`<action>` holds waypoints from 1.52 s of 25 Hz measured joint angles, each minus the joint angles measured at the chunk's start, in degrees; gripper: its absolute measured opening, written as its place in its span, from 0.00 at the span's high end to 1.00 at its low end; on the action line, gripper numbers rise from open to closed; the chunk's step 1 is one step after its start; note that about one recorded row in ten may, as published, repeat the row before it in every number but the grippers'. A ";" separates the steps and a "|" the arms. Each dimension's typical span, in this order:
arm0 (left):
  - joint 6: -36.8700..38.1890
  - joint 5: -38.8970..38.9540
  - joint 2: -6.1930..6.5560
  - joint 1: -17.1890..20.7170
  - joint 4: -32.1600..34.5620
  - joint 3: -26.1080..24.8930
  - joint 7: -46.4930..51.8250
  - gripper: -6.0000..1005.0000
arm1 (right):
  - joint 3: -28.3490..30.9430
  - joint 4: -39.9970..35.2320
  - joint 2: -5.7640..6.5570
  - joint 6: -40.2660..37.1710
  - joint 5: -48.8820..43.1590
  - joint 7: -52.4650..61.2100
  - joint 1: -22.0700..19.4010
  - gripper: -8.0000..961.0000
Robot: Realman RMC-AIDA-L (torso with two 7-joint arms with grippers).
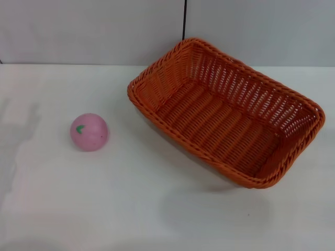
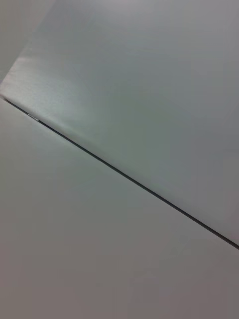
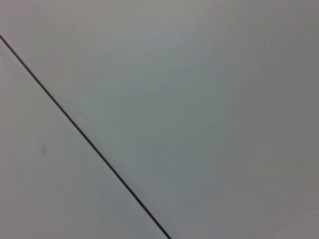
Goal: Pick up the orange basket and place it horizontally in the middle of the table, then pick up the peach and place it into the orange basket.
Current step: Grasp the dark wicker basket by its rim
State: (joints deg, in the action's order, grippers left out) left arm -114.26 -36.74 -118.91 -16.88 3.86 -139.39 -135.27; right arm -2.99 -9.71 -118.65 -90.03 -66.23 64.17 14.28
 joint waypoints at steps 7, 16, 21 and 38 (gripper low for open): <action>0.01 0.00 0.00 -0.13 0.00 -0.19 0.00 0.15 | -0.04 -1.61 0.10 -0.24 -2.63 0.02 0.20 0.43; 0.05 0.00 0.00 -0.37 0.00 -0.13 0.00 0.15 | -3.36 -12.06 1.42 -0.61 -13.03 9.90 2.15 0.43; 0.38 0.00 0.00 -0.20 0.00 -0.02 0.00 0.15 | -10.24 -23.68 6.10 -0.30 -25.22 27.66 5.55 0.43; 0.58 -0.08 0.00 -0.01 1.21 0.09 0.00 0.16 | -29.06 -49.08 13.85 -12.43 -78.26 61.92 31.21 0.43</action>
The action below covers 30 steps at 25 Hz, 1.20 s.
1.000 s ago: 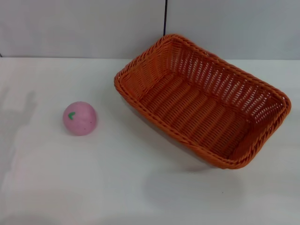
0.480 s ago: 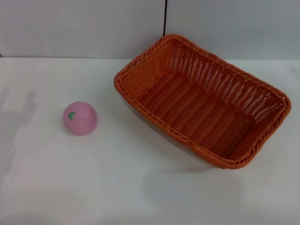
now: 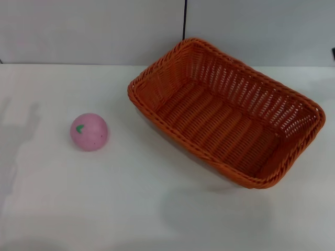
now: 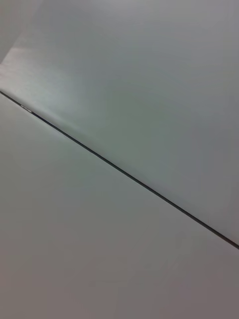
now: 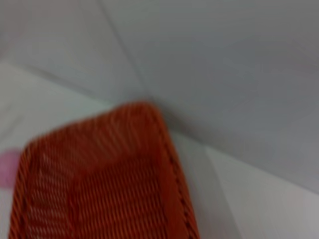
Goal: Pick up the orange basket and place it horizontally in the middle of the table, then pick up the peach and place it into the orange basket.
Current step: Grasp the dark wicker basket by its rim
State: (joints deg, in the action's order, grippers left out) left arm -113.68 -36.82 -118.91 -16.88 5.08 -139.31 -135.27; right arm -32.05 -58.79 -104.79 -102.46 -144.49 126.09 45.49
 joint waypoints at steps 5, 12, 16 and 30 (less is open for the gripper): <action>0.07 0.00 0.00 0.22 0.49 0.00 0.00 0.16 | -10.38 2.17 -0.61 3.40 -1.77 2.51 2.49 0.43; -0.32 -0.01 0.00 0.70 0.81 0.00 0.00 0.16 | -16.64 3.46 -2.27 4.59 -2.15 2.82 2.91 0.44; -0.45 -0.01 0.00 0.76 0.81 0.00 0.00 0.16 | -17.62 4.69 -3.05 5.28 -4.54 2.86 3.00 0.44; -0.94 0.00 0.00 0.71 0.81 0.00 0.00 0.17 | -17.98 9.30 -5.62 8.89 -7.65 2.53 2.94 0.44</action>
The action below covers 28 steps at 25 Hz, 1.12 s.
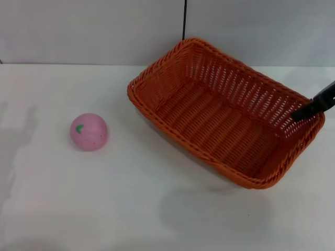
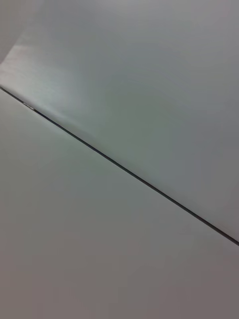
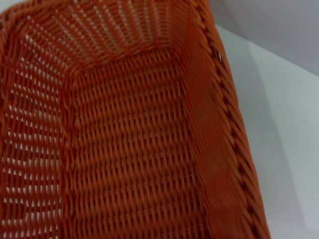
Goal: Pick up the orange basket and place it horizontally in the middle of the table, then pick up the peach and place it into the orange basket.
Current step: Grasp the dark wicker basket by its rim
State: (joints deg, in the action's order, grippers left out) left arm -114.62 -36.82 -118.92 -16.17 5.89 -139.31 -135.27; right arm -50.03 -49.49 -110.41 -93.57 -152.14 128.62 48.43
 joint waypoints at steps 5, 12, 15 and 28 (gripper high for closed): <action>-0.16 0.00 0.00 0.21 0.00 -0.07 0.00 0.17 | -0.06 0.56 -0.36 1.50 -0.39 -0.12 -0.25 0.48; -0.17 0.00 0.00 0.44 0.00 -0.09 0.00 0.17 | 0.00 -0.07 -0.37 1.89 -0.20 -0.29 -0.77 0.81; -0.17 0.00 0.00 0.55 0.00 -0.20 0.00 0.17 | 0.69 -1.17 -0.51 1.94 0.16 -0.84 -1.17 0.80; 0.18 0.00 0.00 0.46 0.00 -0.48 0.00 0.18 | 1.09 -16.76 -0.89 1.79 18.48 -9.28 -9.67 0.78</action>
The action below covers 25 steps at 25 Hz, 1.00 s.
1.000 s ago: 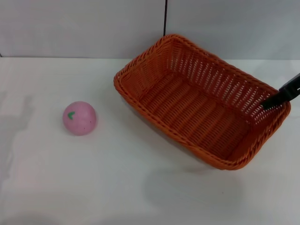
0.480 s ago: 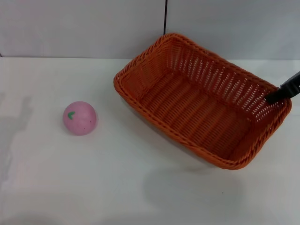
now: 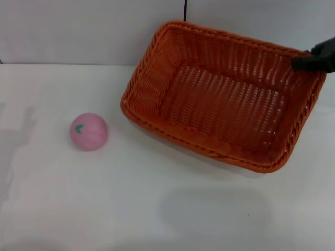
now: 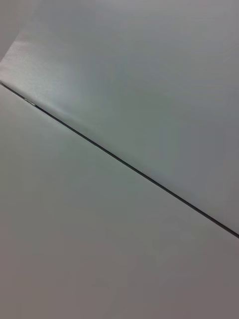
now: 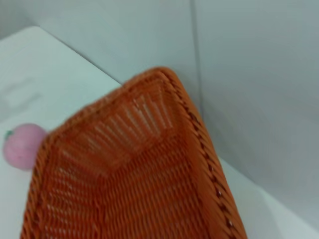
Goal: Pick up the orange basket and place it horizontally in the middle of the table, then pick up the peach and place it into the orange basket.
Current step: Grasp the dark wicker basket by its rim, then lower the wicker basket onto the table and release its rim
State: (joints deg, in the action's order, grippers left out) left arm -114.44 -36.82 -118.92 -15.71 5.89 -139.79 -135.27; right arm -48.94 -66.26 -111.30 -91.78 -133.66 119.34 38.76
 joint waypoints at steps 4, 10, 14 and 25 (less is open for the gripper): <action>0.01 0.00 0.00 -0.25 0.00 0.01 0.00 0.18 | 1.24 -0.59 0.82 -1.28 3.35 -6.85 0.12 0.77; -0.12 0.00 -0.02 -0.33 0.00 0.19 0.00 0.18 | 3.30 -0.59 1.32 -1.48 4.48 -14.55 1.41 0.76; -0.25 0.00 -0.05 -0.21 0.09 0.29 0.00 0.18 | 3.55 -0.12 1.63 -1.61 8.97 -19.86 1.31 0.75; -0.35 0.00 -0.09 -0.31 0.70 0.37 0.00 0.19 | 3.59 7.28 2.00 -2.92 14.44 -28.22 1.42 0.73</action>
State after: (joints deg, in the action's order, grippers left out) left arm -114.79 -36.83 -119.00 -16.02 6.59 -139.42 -135.26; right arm -45.35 -58.97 -109.29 -94.70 -119.23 91.12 40.18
